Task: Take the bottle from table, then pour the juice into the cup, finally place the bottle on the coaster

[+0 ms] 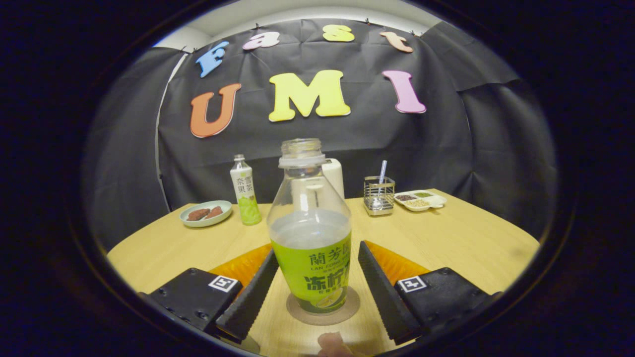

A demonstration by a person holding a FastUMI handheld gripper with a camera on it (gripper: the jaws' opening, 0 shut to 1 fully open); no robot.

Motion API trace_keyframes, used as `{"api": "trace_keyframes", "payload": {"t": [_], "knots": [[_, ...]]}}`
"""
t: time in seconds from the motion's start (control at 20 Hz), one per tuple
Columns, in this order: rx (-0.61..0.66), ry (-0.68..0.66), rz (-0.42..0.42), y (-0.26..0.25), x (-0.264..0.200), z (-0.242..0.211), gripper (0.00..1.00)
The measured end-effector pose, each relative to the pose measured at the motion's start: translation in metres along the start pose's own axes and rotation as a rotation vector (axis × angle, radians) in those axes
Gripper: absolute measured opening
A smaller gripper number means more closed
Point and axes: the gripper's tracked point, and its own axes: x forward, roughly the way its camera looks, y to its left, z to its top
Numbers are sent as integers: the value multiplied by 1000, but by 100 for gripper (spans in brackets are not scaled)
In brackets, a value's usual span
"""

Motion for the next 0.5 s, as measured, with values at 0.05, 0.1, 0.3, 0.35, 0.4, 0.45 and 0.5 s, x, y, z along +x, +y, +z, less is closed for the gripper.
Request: {"api": "trace_keyframes", "payload": {"t": [0.05, 0.1, 0.3, 0.35, 0.4, 0.45, 0.5], "knots": [[-3, 1, -1, -2, -5, 1, 100], [-6, -1, -2, -4, -11, 3, 100], [-24, -3, -2, -8, -48, 9, 100], [-34, -4, -1, -7, -58, 10, 100], [-48, -1, -8, -10, -69, 11, 100], [-63, 2, 0, -9, -80, 12, 100], [-82, -5, -3, -10, -91, 15, 100]]}}
